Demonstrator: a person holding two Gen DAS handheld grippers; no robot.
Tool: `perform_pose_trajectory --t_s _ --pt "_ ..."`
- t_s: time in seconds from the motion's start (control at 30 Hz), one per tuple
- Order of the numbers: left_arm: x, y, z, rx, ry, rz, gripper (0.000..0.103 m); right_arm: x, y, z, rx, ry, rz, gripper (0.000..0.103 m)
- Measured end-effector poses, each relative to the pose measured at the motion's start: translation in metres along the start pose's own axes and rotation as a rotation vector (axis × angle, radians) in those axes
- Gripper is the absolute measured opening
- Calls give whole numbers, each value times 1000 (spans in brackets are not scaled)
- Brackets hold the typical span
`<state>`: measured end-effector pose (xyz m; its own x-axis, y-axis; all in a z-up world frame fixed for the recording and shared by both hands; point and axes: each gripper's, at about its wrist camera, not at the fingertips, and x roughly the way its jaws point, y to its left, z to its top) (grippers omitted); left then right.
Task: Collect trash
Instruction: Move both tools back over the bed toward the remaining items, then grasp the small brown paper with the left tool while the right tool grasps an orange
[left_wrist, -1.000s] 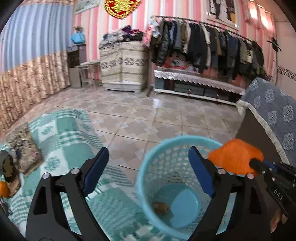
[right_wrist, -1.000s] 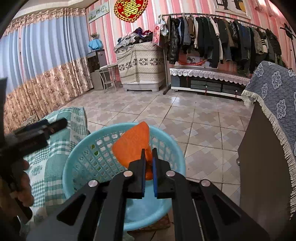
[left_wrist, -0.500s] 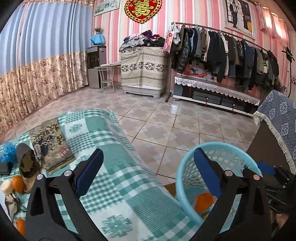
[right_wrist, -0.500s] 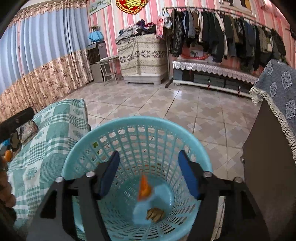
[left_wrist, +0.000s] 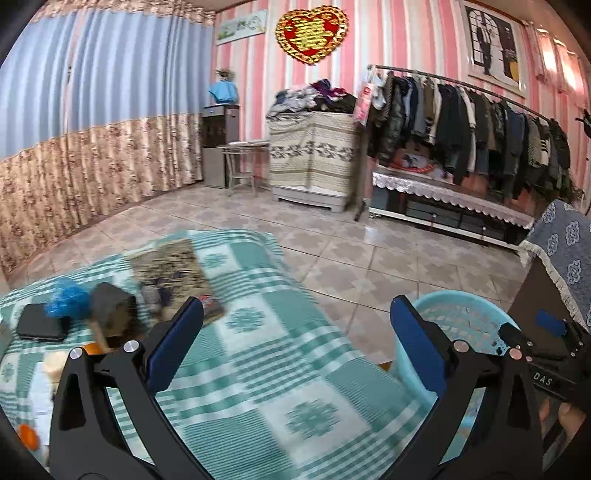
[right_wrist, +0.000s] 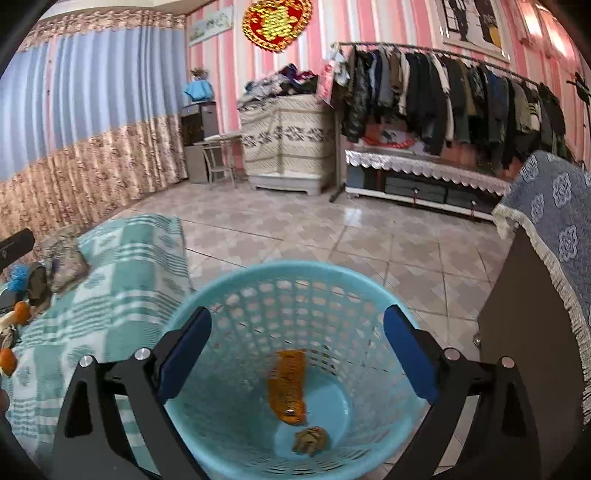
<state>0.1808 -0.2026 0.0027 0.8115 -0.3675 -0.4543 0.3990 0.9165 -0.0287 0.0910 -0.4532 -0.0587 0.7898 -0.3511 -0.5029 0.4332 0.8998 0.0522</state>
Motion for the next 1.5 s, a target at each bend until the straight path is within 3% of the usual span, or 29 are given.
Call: perform_pose_trajectory --t_s 0.57,0.9,1.03,1.23,1.5 --pt "-123 159 -41 -77 -48 320 98 -55 161 -2 -161 -77 243 93" --pt "-158 257 -90 -237 26 483 98 -65 239 -34 -213 -65 357 93" --pt "-166 274 -123 -260 61 525 98 -65 257 -55 -279 -77 359 93" --pt "-147 281 -150 -331 130 468 98 -57 271 -71 -337 -43 354 93" --pt "-122 229 -145 -234 133 360 98 -44 267 -69 -300 -5 321 93"
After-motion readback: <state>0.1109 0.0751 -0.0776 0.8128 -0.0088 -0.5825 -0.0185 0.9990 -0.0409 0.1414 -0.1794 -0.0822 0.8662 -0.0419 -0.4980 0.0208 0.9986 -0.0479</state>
